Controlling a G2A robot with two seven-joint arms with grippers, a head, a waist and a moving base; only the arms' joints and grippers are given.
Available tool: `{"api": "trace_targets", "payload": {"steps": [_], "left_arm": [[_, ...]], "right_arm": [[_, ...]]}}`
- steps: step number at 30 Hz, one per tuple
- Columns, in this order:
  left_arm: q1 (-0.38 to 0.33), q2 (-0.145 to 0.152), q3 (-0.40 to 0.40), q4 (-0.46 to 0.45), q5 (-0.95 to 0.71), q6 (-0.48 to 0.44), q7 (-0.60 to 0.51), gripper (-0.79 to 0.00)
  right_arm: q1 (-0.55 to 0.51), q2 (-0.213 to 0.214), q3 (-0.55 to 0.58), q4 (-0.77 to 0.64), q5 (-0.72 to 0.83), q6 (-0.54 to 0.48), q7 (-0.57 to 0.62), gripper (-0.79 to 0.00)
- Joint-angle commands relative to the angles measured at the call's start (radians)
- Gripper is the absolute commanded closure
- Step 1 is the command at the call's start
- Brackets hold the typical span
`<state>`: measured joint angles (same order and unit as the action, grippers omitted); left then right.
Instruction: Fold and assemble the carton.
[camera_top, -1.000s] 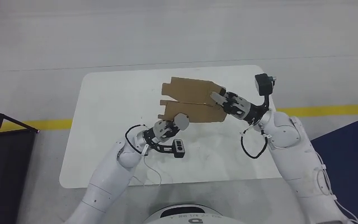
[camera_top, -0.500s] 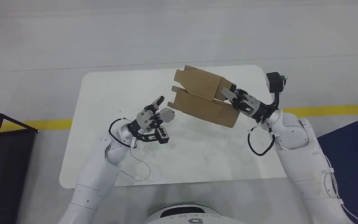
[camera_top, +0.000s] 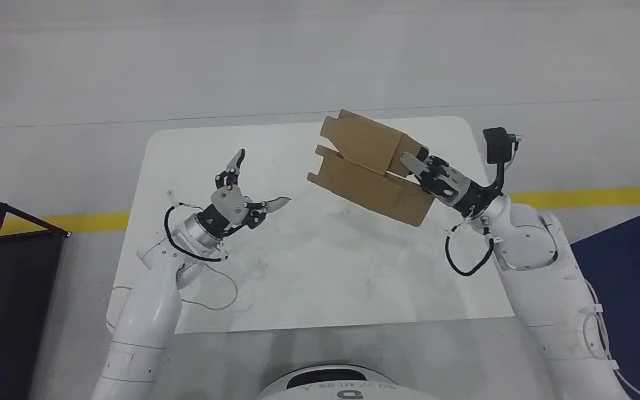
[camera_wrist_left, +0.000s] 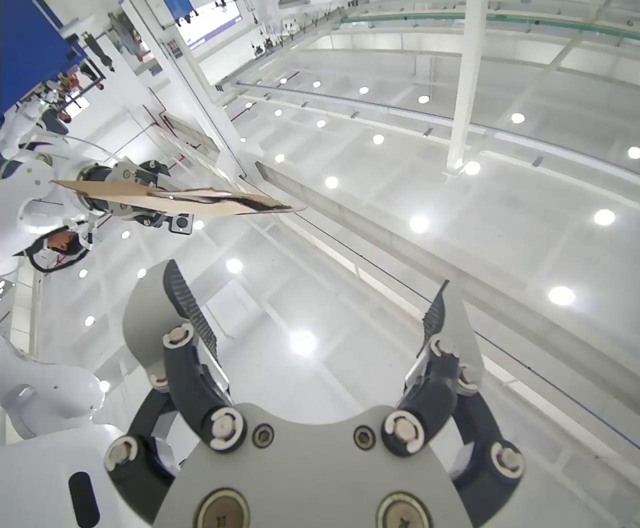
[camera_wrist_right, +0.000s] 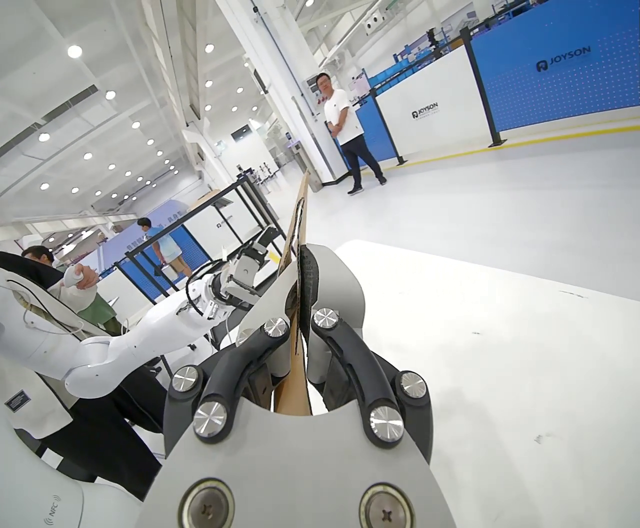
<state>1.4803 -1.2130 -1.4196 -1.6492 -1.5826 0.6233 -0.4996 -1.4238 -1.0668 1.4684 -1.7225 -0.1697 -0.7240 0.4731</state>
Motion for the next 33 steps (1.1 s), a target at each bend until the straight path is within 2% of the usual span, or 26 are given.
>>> {"api": "trace_targets", "payload": {"steps": [1,7,11,21,27,30,33], "left_arm": [[0.000,0.000,0.000,0.000,-0.003,-0.001,-0.001,-0.785],[0.001,0.000,0.012,0.004,0.040,-0.030,0.022,-0.785],[-0.010,-0.005,0.024,0.025,-0.007,-0.042,0.022,-0.785],[-0.125,-0.018,0.091,0.099,-0.051,-0.019,0.178,-0.785],[-0.174,-0.023,0.133,0.115,0.006,-0.023,0.151,-0.785],[-0.180,-0.026,0.121,0.129,-0.006,-0.076,0.078,-0.785],[-0.180,-0.026,0.121,0.129,-0.006,-0.076,0.078,-0.785]], "right_arm": [[0.000,0.000,0.000,0.000,0.000,0.000,0.000,0.000],[0.000,-0.003,-0.017,0.013,-0.024,0.035,-0.026,0.000],[-0.006,-0.006,-0.038,0.029,-0.009,0.021,-0.038,0.000],[-0.013,-0.008,-0.066,0.024,-0.022,-0.024,-0.045,0.000],[-0.024,-0.007,-0.057,0.017,-0.030,-0.031,-0.065,0.000],[-0.028,-0.006,-0.044,0.022,-0.039,-0.021,-0.086,0.000],[-0.028,-0.006,-0.044,0.022,-0.039,-0.021,-0.086,0.000]]}}
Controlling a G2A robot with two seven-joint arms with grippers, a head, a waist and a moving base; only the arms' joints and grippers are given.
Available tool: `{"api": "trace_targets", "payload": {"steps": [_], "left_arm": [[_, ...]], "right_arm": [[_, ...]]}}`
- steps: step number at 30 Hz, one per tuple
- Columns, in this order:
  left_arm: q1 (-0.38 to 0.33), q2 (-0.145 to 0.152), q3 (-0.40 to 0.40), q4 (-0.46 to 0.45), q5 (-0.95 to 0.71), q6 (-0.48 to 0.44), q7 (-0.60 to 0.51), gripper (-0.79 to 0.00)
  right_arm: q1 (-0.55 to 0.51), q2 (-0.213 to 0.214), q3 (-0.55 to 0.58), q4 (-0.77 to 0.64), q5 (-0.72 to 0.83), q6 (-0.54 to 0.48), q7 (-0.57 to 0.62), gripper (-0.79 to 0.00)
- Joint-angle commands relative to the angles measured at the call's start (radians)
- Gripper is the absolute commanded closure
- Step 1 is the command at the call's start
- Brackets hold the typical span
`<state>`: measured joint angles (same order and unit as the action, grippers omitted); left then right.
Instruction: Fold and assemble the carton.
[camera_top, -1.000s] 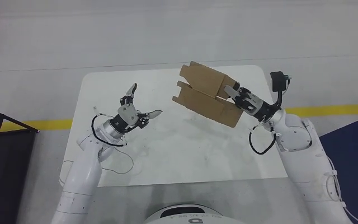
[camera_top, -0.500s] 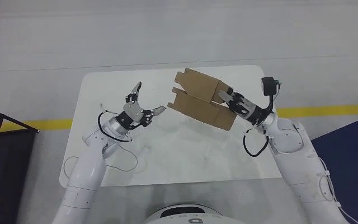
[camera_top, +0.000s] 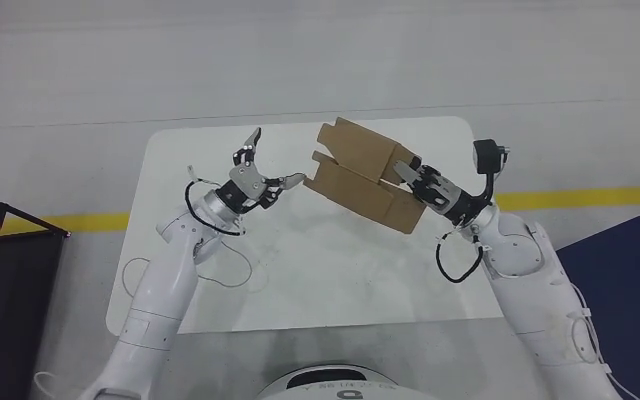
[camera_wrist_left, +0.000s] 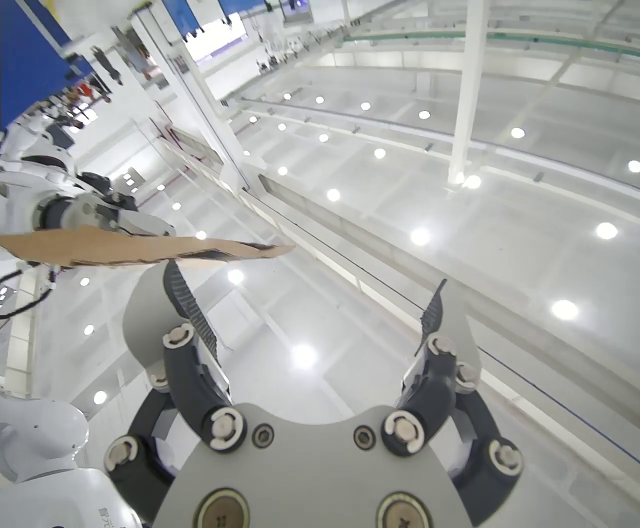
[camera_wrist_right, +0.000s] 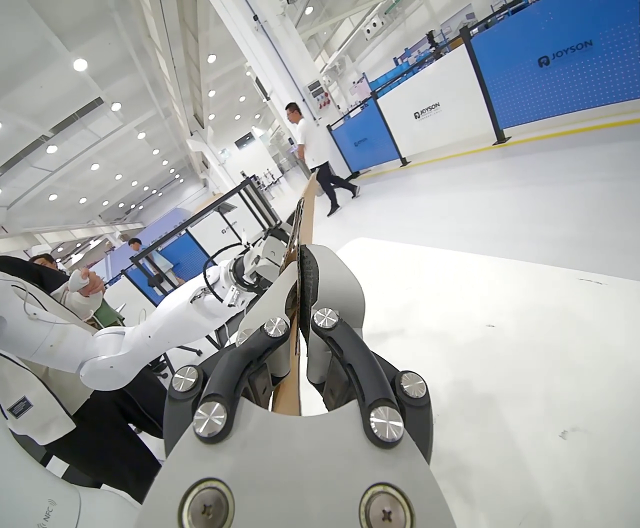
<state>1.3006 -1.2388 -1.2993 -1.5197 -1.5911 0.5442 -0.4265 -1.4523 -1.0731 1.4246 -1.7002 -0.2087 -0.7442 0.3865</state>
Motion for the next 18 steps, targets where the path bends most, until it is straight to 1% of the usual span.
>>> {"api": "trace_targets", "payload": {"steps": [1,5,9,11,14,18], "left_arm": [[0.000,0.000,0.000,-0.001,0.002,0.003,0.005,-0.785],[0.000,0.000,0.000,-0.001,0.002,0.003,0.005,-0.785],[0.000,0.004,-0.006,-0.041,0.101,-0.058,0.029,-0.785],[-0.010,0.006,-0.015,-0.059,0.148,-0.081,0.032,-0.785],[-0.040,0.006,-0.018,-0.061,0.164,-0.075,0.037,-0.785],[-0.107,0.001,0.012,-0.030,0.190,-0.052,0.076,-0.785]], "right_arm": [[0.000,0.000,0.000,0.000,0.000,0.000,0.001,0.000],[0.000,0.000,0.000,0.000,0.000,0.000,0.001,0.000],[-0.004,-0.001,-0.009,-0.006,0.008,0.006,0.000,0.000],[-0.002,0.000,-0.017,-0.001,0.002,-0.001,0.022,0.000],[0.004,0.002,-0.025,0.008,0.014,-0.030,0.055,0.000],[0.009,0.004,-0.030,0.008,0.022,-0.047,0.071,0.000]]}}
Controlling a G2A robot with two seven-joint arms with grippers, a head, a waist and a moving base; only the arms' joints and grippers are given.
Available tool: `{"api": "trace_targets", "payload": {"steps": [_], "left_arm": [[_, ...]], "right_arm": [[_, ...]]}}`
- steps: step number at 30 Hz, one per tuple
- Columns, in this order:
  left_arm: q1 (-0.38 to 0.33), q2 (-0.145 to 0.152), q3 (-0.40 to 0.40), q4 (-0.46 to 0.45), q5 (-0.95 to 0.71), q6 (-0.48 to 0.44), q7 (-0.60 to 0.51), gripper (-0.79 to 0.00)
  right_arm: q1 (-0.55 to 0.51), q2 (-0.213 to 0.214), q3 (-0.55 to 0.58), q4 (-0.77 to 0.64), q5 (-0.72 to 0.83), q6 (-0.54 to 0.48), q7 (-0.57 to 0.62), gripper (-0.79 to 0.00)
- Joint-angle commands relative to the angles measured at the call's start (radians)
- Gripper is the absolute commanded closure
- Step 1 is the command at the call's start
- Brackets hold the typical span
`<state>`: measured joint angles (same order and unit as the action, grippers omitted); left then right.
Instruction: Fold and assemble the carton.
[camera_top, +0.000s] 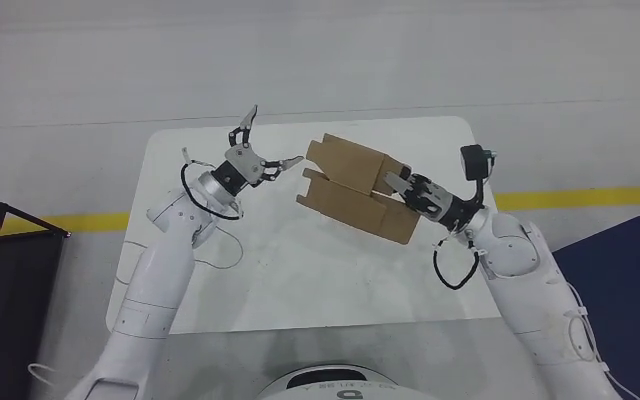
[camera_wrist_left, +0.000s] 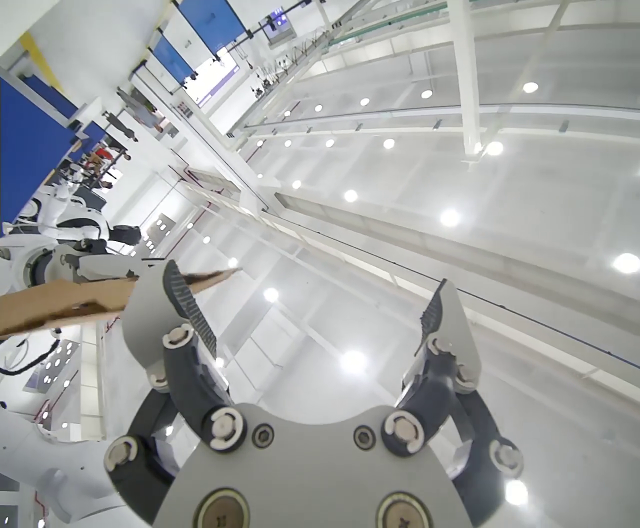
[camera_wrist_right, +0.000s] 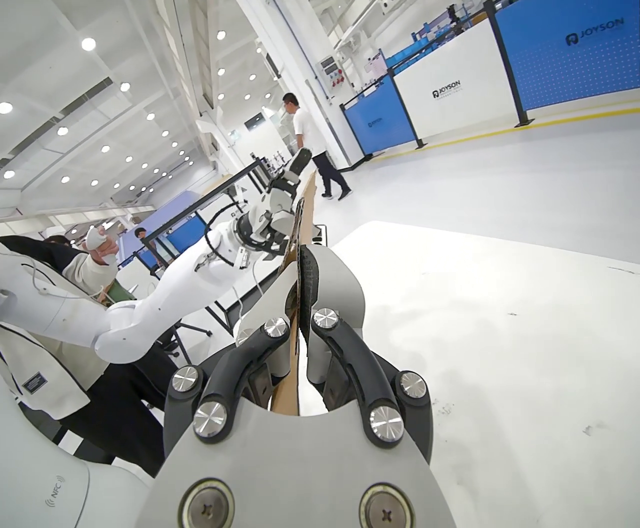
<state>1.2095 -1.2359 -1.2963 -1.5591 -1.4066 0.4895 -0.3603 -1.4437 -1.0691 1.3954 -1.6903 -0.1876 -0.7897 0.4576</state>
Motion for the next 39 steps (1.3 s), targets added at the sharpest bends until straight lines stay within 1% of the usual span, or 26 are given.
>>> {"api": "trace_targets", "payload": {"steps": [1,6,12,16,20,24,26,29,33,39], "left_arm": [[-0.032,-0.003,0.019,0.021,0.015,0.002,0.024,-0.785],[-0.091,-0.014,0.056,0.086,0.023,-0.001,0.070,-0.785],[-0.137,-0.025,0.101,0.134,0.015,0.027,0.068,-0.785],[-0.141,-0.027,0.104,0.134,0.003,0.037,0.062,-0.785],[-0.131,-0.023,0.102,0.156,0.041,0.066,0.111,-0.785],[-0.116,-0.022,0.114,0.185,0.084,0.075,0.124,-0.785],[-0.109,-0.022,0.127,0.183,0.113,0.066,0.120,-0.785],[-0.093,-0.022,0.155,0.157,0.196,0.027,0.113,-0.785],[-0.070,-0.022,0.193,0.111,0.302,-0.031,0.087,-0.785],[-0.066,-0.034,0.219,0.099,0.291,-0.083,0.073,-0.785]], "right_arm": [[0.001,0.000,-0.002,-0.002,0.003,-0.004,-0.001,0.000],[-0.003,0.001,-0.001,-0.005,0.008,-0.009,-0.009,0.000],[-0.013,0.003,0.004,-0.002,-0.024,0.002,-0.017,0.000],[-0.016,0.003,0.012,-0.002,-0.076,0.017,-0.042,0.000],[-0.018,-0.001,0.025,-0.005,-0.075,0.033,-0.116,0.000],[-0.013,-0.005,0.036,-0.020,-0.095,0.054,-0.186,0.000],[-0.007,-0.008,0.040,-0.026,-0.118,0.082,-0.225,0.000],[0.014,-0.016,0.031,-0.028,-0.163,0.156,-0.288,0.000],[0.045,-0.026,-0.001,-0.009,-0.179,0.211,-0.326,0.000],[0.064,-0.035,-0.039,0.007,-0.242,0.229,-0.359,0.000]]}}
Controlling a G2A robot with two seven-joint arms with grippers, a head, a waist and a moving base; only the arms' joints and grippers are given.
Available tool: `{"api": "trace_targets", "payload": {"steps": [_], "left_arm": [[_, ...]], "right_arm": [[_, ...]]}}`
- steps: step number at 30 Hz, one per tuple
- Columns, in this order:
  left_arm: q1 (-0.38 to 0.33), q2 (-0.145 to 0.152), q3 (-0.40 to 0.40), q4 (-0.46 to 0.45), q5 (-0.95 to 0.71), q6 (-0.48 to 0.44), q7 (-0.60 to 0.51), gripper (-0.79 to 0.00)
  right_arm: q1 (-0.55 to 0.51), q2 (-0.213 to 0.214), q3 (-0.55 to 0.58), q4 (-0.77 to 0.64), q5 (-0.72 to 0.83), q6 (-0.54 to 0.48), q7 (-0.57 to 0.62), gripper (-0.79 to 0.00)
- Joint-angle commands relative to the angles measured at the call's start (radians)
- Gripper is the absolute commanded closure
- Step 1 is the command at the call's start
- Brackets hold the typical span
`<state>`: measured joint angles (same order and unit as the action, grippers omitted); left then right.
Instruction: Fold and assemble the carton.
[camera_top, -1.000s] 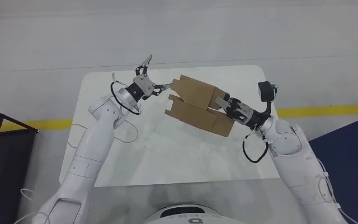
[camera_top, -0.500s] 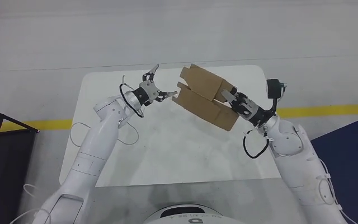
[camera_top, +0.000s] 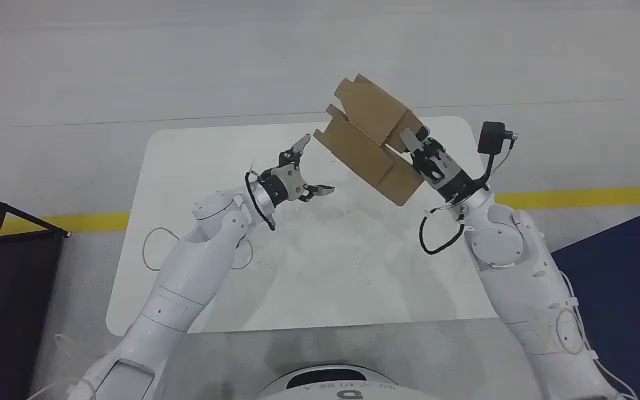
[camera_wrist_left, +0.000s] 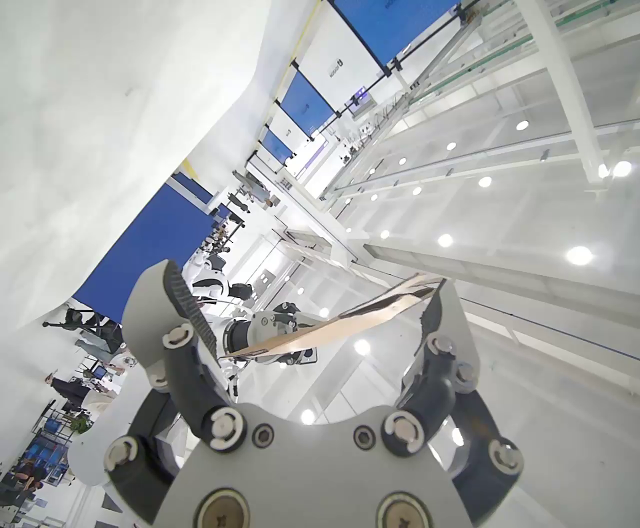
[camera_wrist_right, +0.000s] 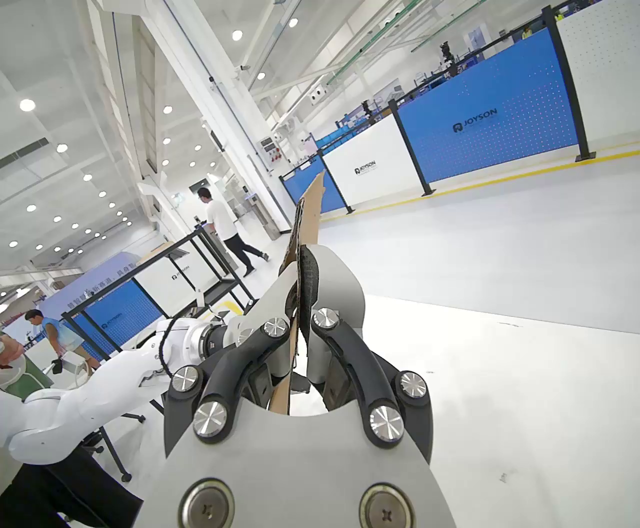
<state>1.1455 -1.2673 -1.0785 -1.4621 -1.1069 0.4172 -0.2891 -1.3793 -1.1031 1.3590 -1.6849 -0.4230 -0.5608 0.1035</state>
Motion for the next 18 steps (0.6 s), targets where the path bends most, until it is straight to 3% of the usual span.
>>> {"api": "trace_targets", "payload": {"steps": [1,18], "left_arm": [[-0.004,-0.005,0.003,0.003,-0.014,-0.021,0.006,-0.785],[-0.044,-0.029,0.027,0.022,-0.030,-0.067,0.015,-0.785]], "right_arm": [[-0.002,-0.001,-0.005,0.005,-0.020,0.002,-0.004,0.000],[-0.053,0.007,0.019,-0.025,-0.140,-0.016,0.083,0.000]]}}
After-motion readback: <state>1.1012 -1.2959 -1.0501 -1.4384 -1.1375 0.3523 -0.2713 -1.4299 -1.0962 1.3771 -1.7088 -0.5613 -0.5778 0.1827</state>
